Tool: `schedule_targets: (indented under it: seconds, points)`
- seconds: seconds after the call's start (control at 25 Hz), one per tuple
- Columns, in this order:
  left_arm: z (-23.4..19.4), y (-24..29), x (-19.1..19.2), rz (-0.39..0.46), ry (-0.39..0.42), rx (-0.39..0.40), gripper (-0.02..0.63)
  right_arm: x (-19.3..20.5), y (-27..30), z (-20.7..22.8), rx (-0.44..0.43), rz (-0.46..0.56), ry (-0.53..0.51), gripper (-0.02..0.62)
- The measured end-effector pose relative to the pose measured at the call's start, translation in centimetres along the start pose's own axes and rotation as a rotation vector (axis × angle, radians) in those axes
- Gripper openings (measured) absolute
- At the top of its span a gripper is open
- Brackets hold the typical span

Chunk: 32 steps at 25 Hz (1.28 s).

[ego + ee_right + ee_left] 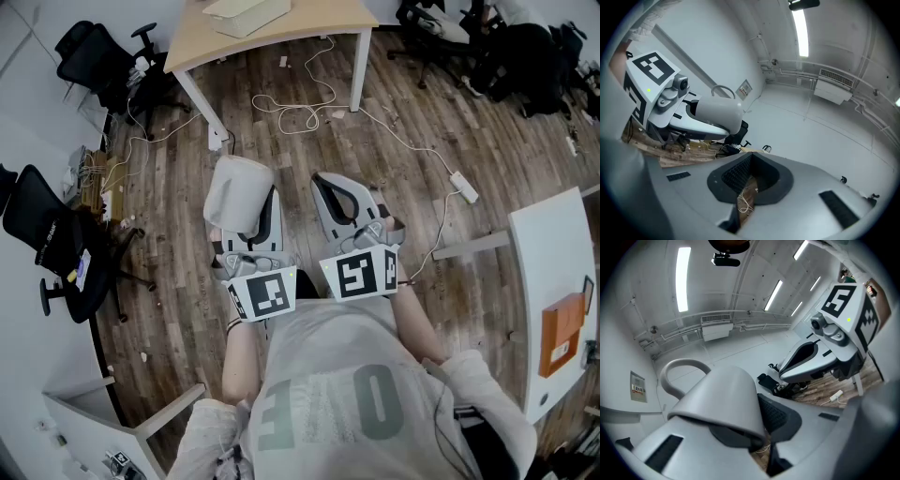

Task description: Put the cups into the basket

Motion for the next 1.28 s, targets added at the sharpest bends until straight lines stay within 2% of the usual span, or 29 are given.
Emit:
schedule_targets:
  seconds: [0.4, 0.6, 0.8, 0.92, 1.08, 1.28]
  points:
    - [-3.1, 1.7, 2.5, 0.028, -0.017, -0.023, 0.061, 1.1, 3.3, 0.2, 0.01, -0.004, -0.011, -0.002]
    - [-6.4, 3.6, 4.0, 0.012, 0.019, -0.016, 0.061, 1.9, 6.7, 0.5, -0.001, 0.005, 0.012, -0.002]
    - [-10.6, 5.8, 8.2, 0.056, 0.026, -0.022, 0.061, 3.1, 13.4, 0.5, -0.008, -0.004, 0.011, -0.002]
    - [-13.7, 7.2, 11.0, 0.035, 0.071, 0.007, 0.061, 3.1, 17.9, 0.1, -0.026, -0.036, 0.008, -0.002]
    - [-18.1, 8.7, 14.5, 0.043, 0.013, 0.027, 0.061, 2.8, 23.1, -0.6, -0.021, -0.071, 0.0, -0.002]
    - [-21.5, 12.2, 17.8, 0.072, -0.007, 0.045, 0.061, 4.6, 27.2, -0.2, -0.007, -0.129, -0.024, -0.002]
Point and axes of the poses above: the fingertips, and each gripper's own axes: y forward along the fingers, z to its right, x out of its underside, the point moved 7 cm from there along -y, backward along the fingers, and after that the axes turned 15 degrees about z, right-handed, at the moved point
